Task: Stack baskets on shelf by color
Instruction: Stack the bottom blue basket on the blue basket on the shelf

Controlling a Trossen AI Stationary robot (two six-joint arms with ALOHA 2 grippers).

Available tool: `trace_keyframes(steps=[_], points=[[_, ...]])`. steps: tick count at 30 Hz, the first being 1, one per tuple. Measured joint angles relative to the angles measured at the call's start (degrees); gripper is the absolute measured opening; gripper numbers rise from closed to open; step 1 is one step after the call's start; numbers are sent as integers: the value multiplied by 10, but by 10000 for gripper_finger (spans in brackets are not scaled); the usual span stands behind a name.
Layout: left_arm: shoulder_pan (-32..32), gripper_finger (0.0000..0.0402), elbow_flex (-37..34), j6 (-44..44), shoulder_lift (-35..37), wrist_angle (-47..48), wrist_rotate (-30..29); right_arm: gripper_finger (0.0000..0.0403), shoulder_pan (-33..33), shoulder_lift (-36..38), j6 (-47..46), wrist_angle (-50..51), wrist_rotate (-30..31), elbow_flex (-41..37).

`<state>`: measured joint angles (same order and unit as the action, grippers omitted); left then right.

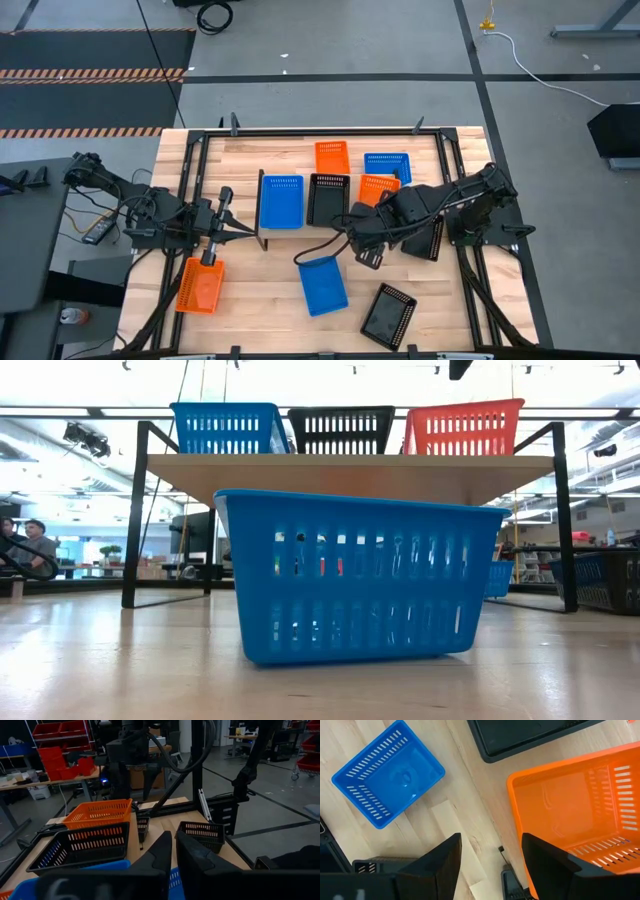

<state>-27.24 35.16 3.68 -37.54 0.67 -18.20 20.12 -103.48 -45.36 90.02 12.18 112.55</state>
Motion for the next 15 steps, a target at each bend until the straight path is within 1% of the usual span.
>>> trace_keyframes(steps=[7,15], points=[[0,30,0,0,0,0,0,214,0,2,2,0,-17,0],[0,34,0,0,0,0,0,214,0,14,11,0,-15,0]])
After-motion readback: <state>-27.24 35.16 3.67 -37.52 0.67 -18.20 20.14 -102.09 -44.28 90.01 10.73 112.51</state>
